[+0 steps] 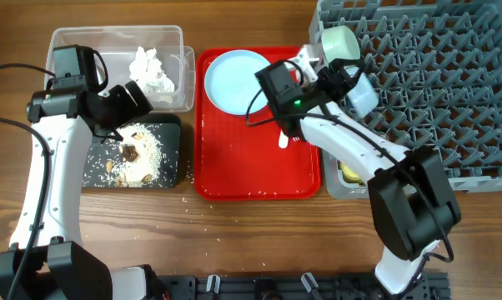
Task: Sort waste into correct bins and load items into the dishwasher rack
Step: 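Grasp the light-blue bowl with the right gripper and place it in the rack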
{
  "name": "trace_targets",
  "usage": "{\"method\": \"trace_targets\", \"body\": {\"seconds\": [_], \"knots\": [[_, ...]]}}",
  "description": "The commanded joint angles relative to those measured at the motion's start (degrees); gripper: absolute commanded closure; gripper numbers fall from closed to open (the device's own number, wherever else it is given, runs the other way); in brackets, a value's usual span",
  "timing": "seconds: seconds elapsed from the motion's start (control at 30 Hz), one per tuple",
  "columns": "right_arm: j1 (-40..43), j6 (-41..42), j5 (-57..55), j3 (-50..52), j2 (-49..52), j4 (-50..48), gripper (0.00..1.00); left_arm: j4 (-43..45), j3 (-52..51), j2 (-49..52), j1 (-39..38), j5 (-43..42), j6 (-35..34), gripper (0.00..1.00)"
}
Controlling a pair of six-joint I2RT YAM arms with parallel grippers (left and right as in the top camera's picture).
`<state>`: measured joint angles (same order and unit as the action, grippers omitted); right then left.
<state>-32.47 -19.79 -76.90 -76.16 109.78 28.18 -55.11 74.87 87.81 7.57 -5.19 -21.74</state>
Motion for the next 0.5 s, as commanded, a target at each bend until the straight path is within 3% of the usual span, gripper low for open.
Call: {"method": "trace_targets", "body": {"seconds": [0.0, 0.17, 0.23, 0.3, 0.33, 0.4, 0.43, 0.47], "knots": [[-1.2, 0.4, 5.5, 0.3, -0.5, -1.3, 0.17, 0.0, 0.6, -0.1, 0.3, 0.3, 0.3, 0.0], [-1.1, 1.6, 21.8, -1.1, -10.5, -10.2, 0.06, 0.0, 0.6, -0.1, 0.3, 0.3, 0.3, 0.0], [-1.1, 12.1, 35.4, -1.2, -16.0, -12.3, 0.0, 0.0, 0.6, -0.1, 0.3, 0.3, 0.3, 0.0], [-0.8, 22.3, 56.2, -1.2, -19.7, -10.0, 0.0, 0.0, 0.6, -0.1, 0.3, 0.3, 0.3, 0.0], [0.1, 32.0, 66.9, -1.2, -20.6, -8.7, 0.0, 0.0, 0.6, -0.1, 0.3, 0.3, 0.3, 0.0], [1.7, 48.3, 77.4, -0.5, -19.9, -6.9, 0.0, 0.0, 0.6, -0.1, 0.3, 0.3, 0.3, 0.0], [1.9, 52.3, 78.9, 0.4, -19.0, -7.0, 0.04, 0.0, 0.6, -0.1, 0.3, 0.3, 0.3, 0.0], [1.8, 55.8, 77.9, 1.4, -16.1, -6.9, 0.18, 0.0, 0.6, -0.1, 0.3, 0.3, 0.3, 0.0]]}}
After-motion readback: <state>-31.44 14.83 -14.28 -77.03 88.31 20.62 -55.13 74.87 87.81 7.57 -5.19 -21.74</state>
